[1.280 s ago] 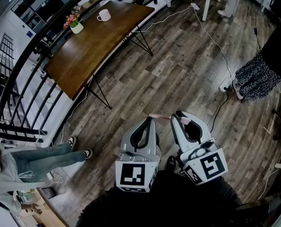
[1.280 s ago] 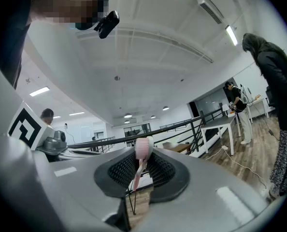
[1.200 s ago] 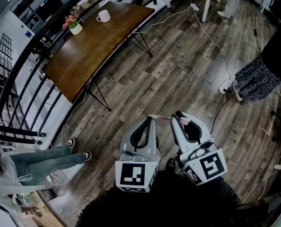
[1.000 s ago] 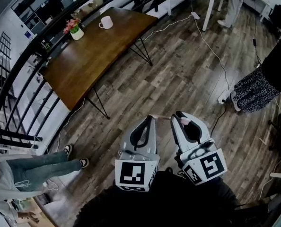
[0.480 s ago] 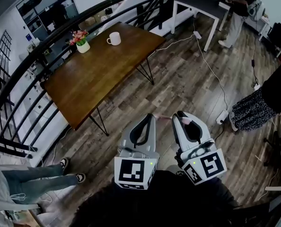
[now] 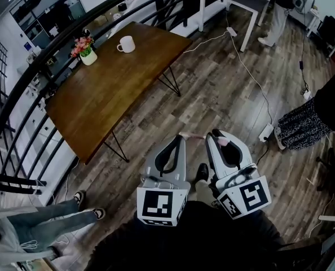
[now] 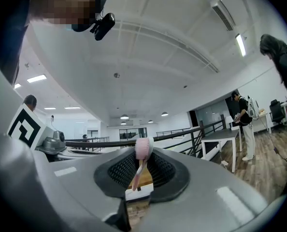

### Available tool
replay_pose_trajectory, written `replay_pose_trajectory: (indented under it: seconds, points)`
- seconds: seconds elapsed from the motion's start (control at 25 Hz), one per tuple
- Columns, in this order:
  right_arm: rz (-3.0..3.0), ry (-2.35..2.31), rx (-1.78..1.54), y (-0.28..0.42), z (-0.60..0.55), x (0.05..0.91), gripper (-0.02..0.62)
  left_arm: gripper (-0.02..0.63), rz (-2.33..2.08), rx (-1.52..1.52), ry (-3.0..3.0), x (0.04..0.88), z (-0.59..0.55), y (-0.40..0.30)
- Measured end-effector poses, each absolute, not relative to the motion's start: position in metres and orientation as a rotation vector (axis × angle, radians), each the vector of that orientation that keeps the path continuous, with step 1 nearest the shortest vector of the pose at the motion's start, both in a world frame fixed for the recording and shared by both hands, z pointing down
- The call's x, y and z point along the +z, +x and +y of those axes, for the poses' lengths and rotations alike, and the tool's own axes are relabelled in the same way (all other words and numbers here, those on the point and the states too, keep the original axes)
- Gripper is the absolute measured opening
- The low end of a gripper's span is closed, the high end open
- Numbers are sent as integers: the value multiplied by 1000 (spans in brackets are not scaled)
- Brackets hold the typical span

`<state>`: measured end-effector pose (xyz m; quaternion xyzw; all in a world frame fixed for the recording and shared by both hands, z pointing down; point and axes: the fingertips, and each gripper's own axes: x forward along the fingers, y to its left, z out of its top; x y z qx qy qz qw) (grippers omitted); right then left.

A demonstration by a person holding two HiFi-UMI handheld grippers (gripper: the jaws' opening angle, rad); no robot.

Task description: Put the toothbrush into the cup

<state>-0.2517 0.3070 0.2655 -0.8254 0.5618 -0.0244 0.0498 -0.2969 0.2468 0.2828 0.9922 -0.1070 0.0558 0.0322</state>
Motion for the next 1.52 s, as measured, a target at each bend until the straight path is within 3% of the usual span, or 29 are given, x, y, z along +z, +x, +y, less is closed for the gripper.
replay_pose_trajectory:
  seconds: [0.72, 1.52]
  points:
    - [1713, -2402, -179, -73, 296, 289, 51, 8, -348, 383, 3070, 306, 249, -115]
    - [1766, -2335, -168, 33, 256, 296, 51, 8, -440, 386, 3102, 309, 208, -12]
